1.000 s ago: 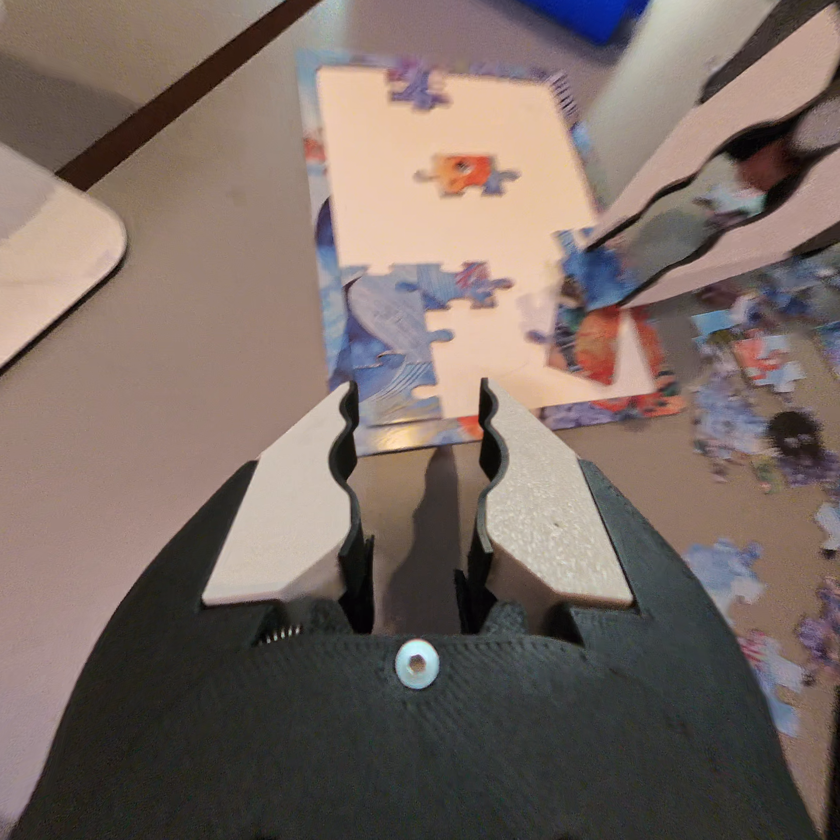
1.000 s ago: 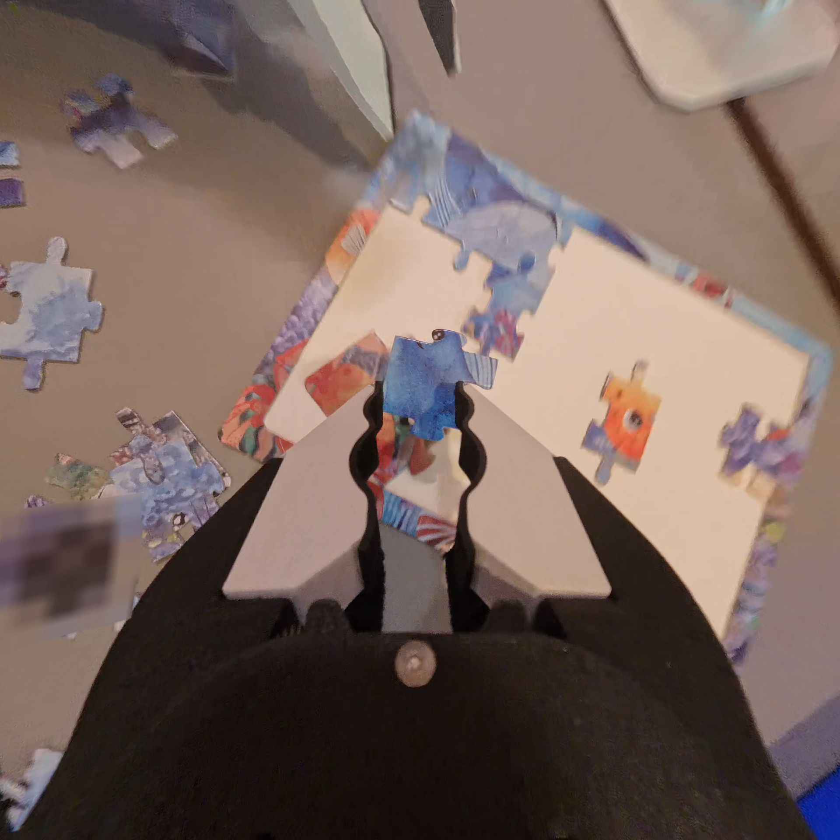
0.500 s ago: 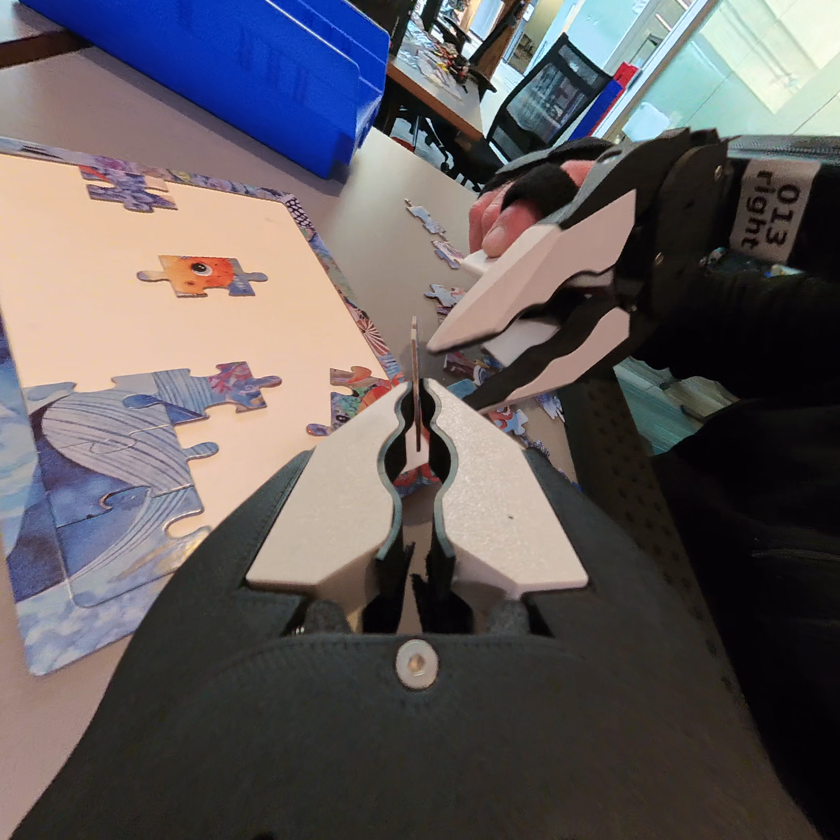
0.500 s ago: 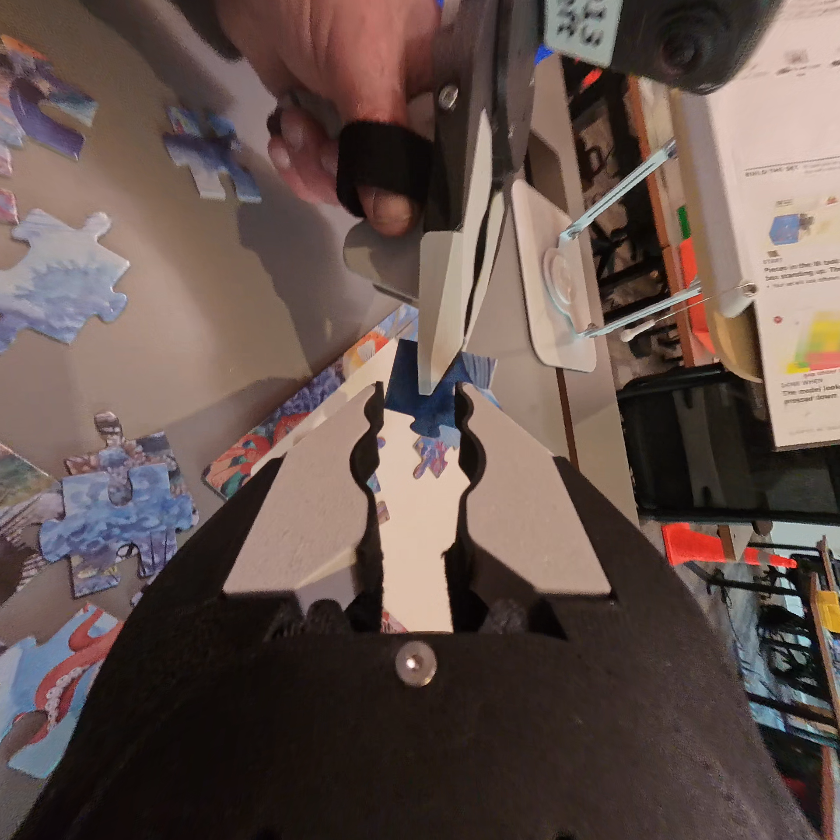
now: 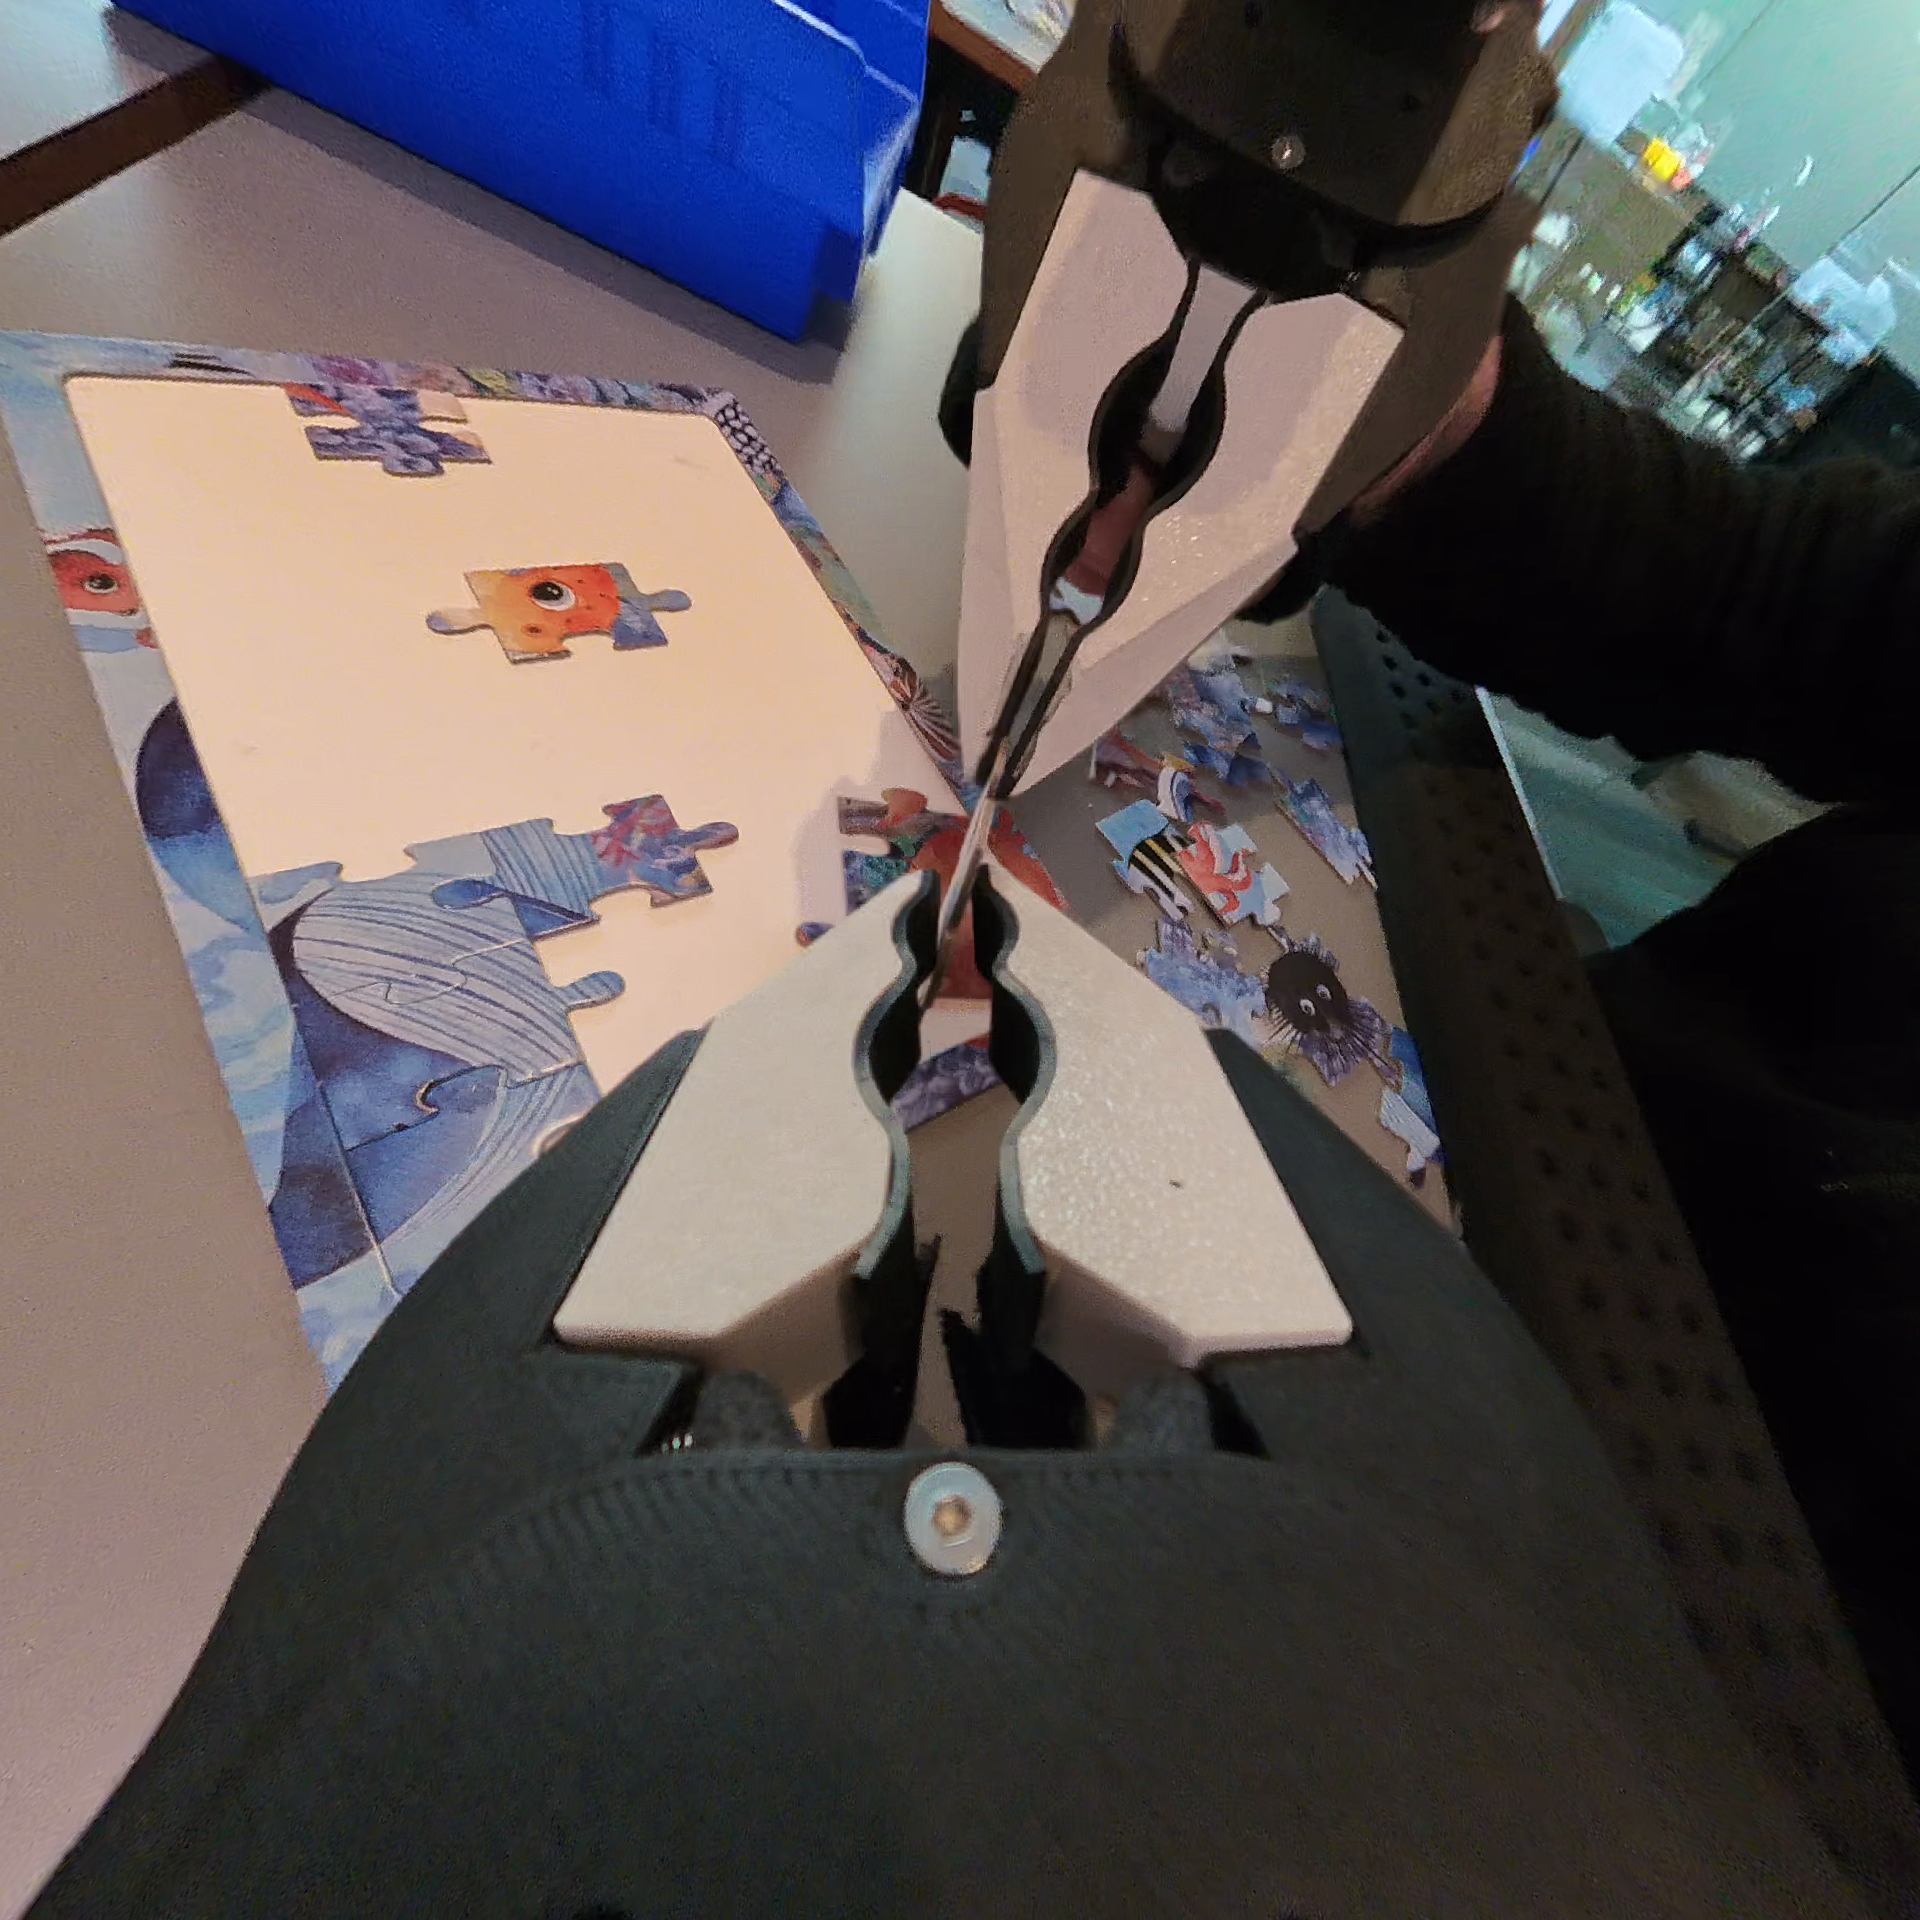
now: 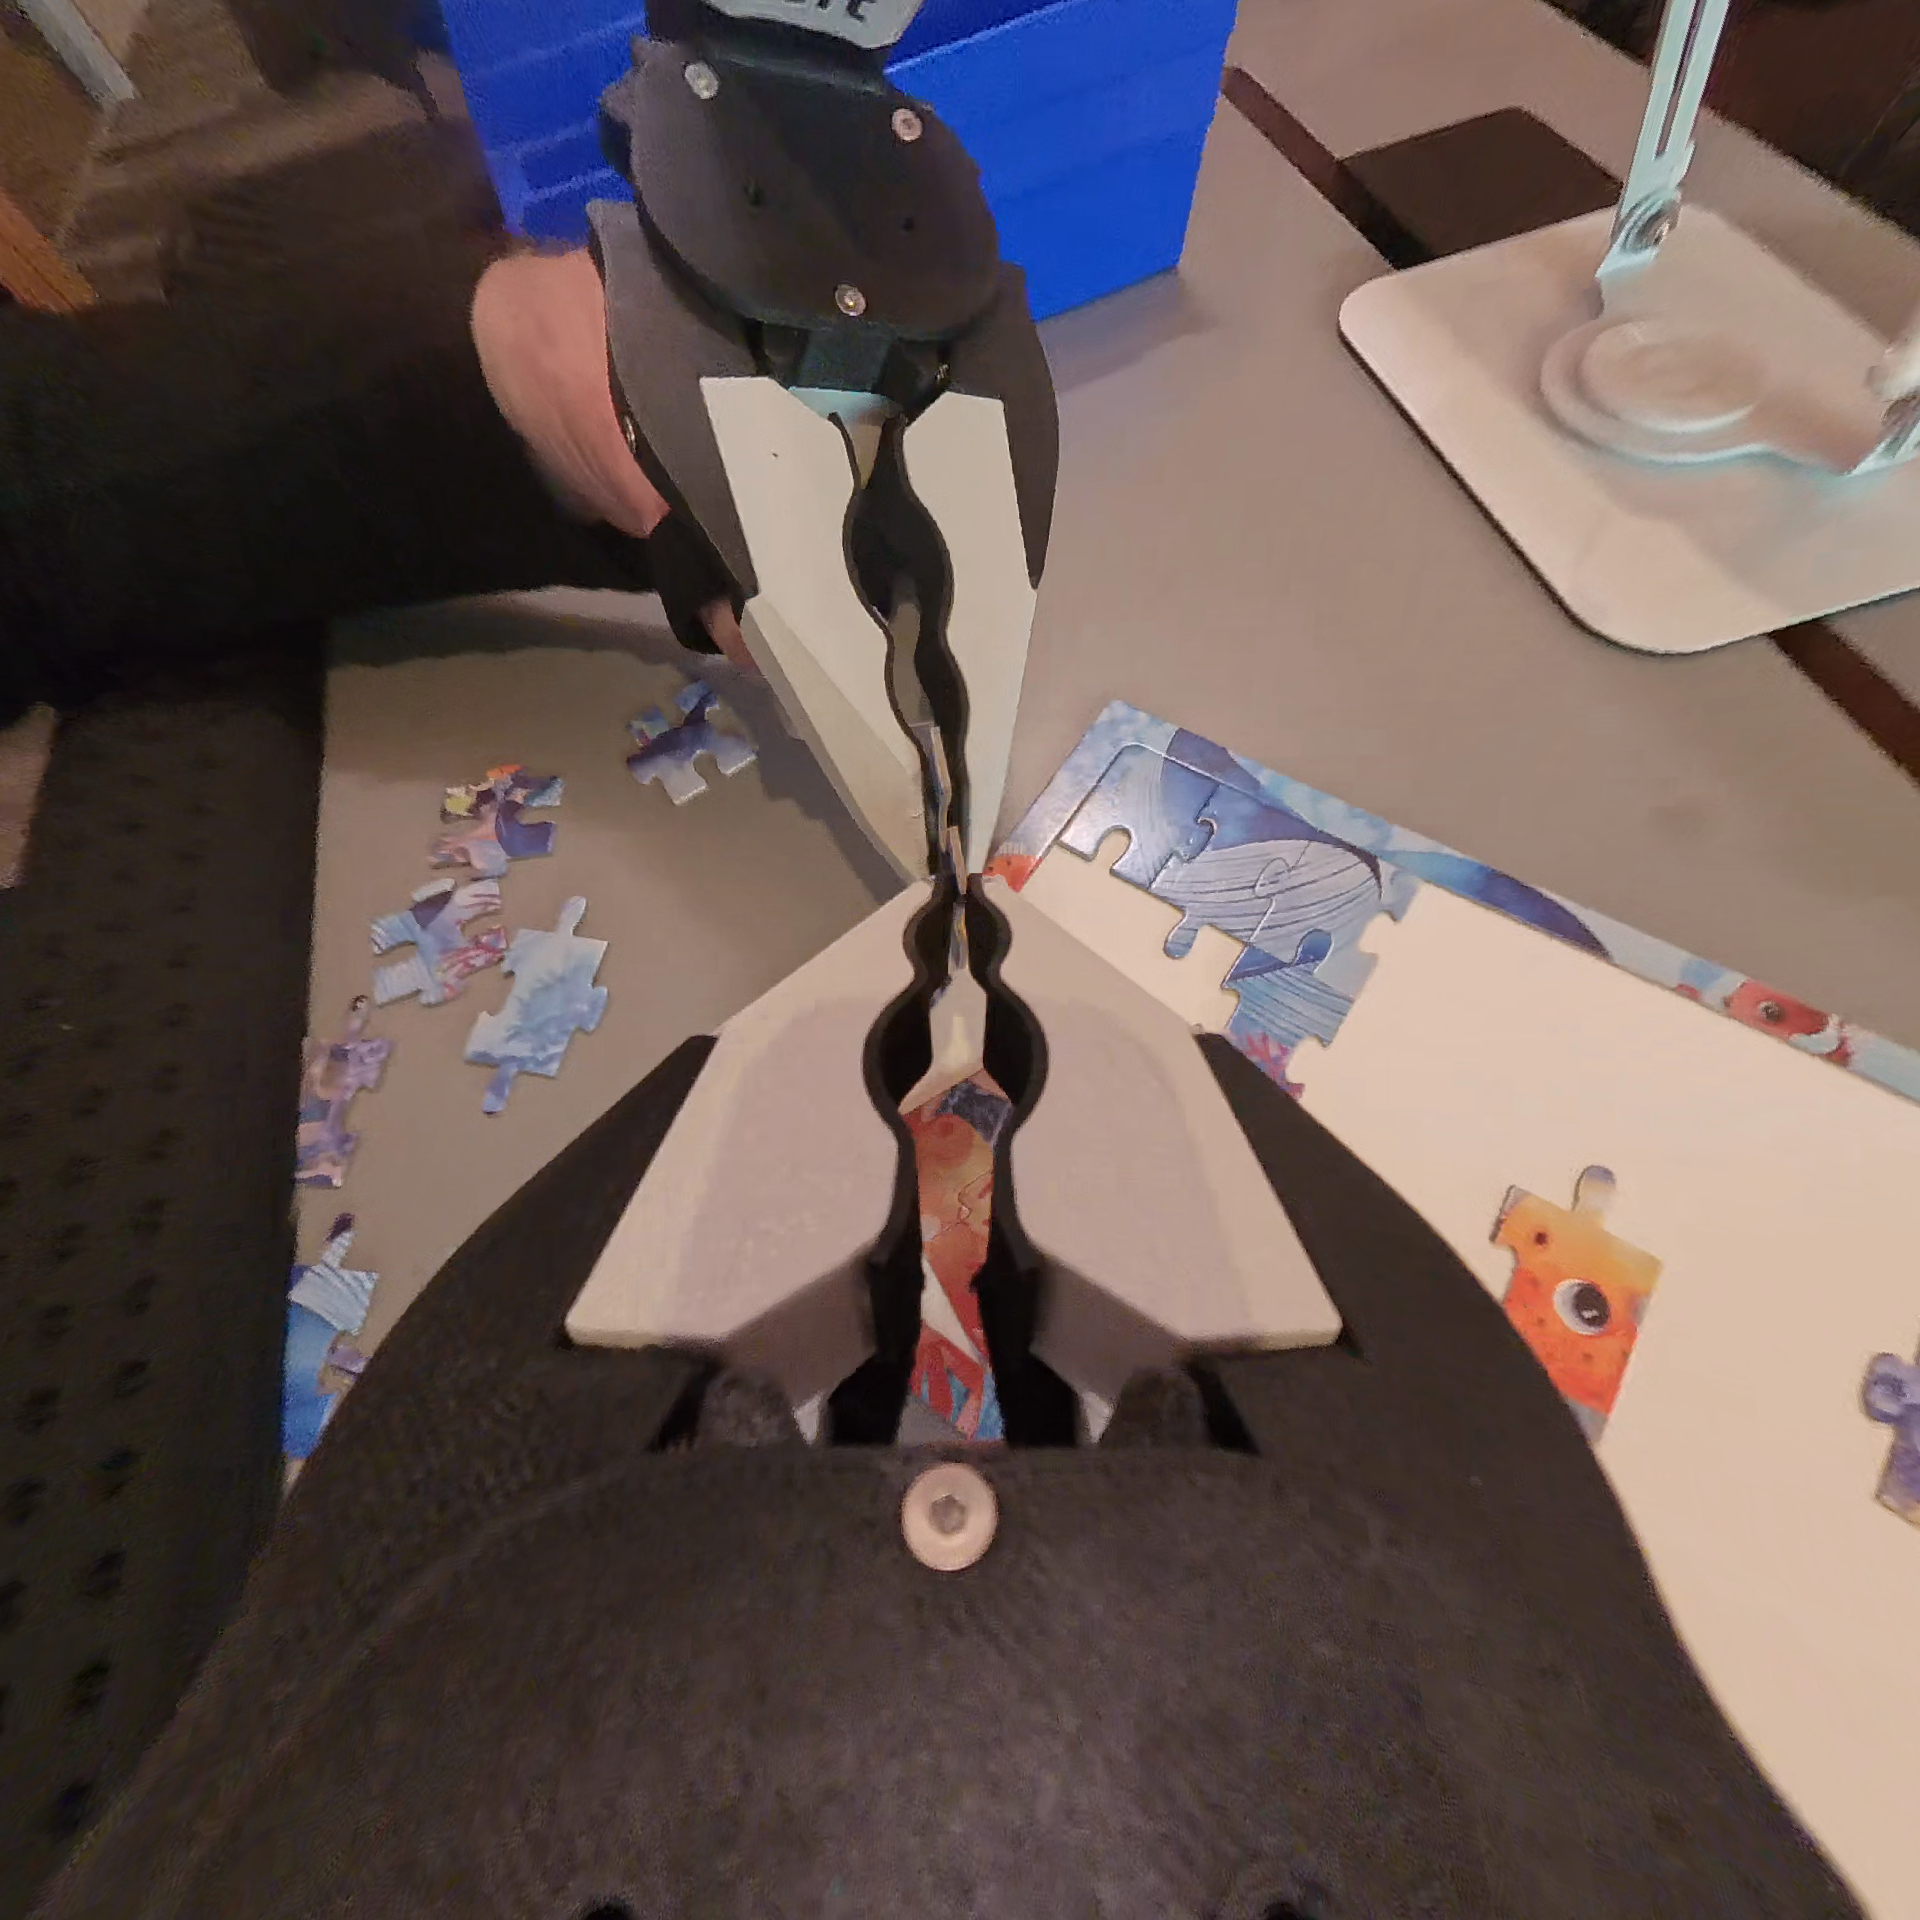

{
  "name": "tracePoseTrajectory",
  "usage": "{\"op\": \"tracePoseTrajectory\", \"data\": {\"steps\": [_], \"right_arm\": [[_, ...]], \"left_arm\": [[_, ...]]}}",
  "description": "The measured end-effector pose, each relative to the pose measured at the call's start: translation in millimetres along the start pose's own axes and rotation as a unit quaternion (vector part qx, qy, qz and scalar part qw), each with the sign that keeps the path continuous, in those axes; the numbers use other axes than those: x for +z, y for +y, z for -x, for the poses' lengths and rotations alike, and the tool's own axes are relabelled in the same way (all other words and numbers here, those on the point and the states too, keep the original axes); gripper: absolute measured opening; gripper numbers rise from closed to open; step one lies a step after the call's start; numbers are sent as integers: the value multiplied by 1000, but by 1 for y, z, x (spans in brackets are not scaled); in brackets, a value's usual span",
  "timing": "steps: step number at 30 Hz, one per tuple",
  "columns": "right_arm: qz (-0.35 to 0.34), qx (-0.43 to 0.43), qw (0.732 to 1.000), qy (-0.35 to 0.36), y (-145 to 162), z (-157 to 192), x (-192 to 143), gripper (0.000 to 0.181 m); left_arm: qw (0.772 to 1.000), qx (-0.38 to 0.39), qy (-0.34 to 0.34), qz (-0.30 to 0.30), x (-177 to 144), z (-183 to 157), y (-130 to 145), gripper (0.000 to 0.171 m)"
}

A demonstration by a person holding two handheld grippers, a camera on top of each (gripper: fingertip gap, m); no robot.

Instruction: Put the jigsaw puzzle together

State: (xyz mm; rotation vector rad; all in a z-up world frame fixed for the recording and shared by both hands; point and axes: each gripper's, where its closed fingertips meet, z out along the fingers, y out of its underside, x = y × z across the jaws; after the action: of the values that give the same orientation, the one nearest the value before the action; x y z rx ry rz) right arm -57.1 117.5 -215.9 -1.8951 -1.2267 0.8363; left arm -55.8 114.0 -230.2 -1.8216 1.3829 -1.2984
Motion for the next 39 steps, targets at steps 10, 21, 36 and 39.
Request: {"op": "tracePoseTrajectory", "data": {"steps": [10,21,36,39], "right_arm": [[-24,128,991,1,3,-41,-18,0],[30,173,984,-14,27,-55,-20,0],[-2,192,981,-38,21,-56,-19,0],[9,187,982,-39,26,-56,-23,0]], "left_arm": [[993,-36,-93,-59,-27,52,-7,22],[986,-41,-160,16,-20,81,26,29],[982,-40,-186,10,-29,92,27,28],[981,-44,-191,9,-33,94,26,28]]}}
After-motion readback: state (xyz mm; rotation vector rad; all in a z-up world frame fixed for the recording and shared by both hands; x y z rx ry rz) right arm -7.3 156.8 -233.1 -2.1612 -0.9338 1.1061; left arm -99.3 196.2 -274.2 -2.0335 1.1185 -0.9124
